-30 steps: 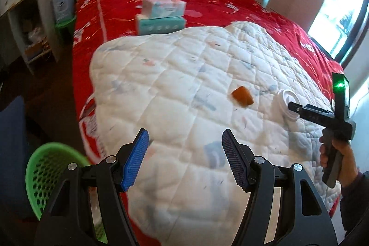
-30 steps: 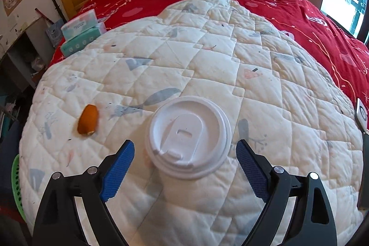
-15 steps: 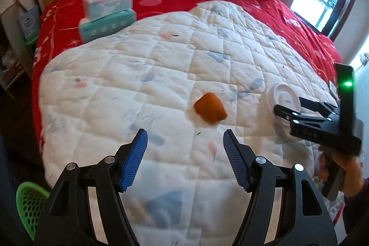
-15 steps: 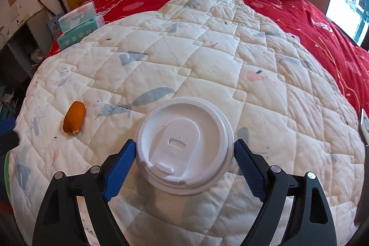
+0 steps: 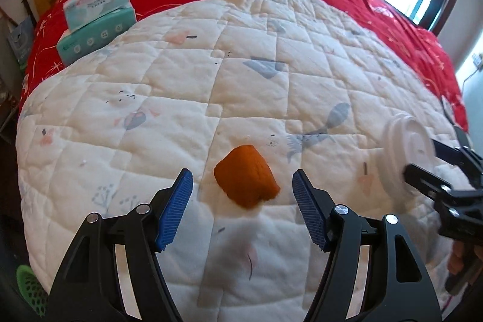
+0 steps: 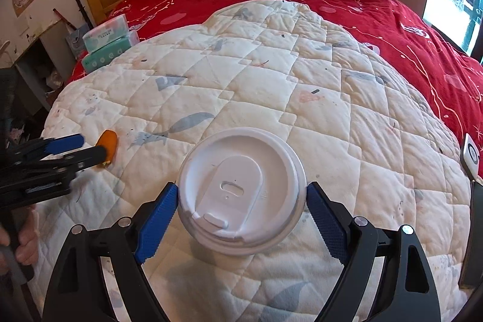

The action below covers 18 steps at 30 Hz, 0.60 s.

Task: Collect trash
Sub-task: 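Grasp the orange peel with the left tool while the right tool holds the lid, then carry lid and peel to the green wastebasket and release both inside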

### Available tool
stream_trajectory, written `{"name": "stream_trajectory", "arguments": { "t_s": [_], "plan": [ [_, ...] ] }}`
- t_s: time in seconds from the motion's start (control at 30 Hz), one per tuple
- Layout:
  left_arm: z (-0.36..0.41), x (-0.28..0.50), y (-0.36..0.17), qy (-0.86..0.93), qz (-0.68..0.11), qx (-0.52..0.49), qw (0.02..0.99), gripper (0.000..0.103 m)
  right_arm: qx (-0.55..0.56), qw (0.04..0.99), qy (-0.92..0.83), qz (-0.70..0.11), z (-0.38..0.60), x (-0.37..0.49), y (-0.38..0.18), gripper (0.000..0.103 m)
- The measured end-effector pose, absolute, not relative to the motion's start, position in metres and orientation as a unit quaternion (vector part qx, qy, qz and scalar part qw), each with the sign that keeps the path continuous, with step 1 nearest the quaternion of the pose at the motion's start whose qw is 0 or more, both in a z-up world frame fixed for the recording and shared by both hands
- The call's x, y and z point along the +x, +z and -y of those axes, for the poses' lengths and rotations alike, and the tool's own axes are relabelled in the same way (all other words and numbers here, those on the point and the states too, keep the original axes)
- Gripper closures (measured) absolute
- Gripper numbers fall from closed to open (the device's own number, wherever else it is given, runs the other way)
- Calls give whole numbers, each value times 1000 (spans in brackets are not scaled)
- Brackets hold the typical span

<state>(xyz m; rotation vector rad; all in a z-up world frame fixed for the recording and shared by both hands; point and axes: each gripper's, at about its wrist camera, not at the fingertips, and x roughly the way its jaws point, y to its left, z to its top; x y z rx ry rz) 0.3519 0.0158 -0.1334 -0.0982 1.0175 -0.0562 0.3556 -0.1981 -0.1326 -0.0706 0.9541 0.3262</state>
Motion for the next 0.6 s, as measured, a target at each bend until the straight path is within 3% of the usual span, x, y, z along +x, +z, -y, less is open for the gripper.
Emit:
{"name": "stream_trajectory", "arguments": {
  "t_s": [0.33, 0.6],
  "plan": [
    [-21, 350, -142, -23, -490, -71, 869, 71, -36, 876, 169, -450, 195, 334, -126, 20],
    [-53, 290, -112, -19, -460, -114, 881, 75, -40, 874, 202, -441, 173, 294, -111, 20]
  ]
}}
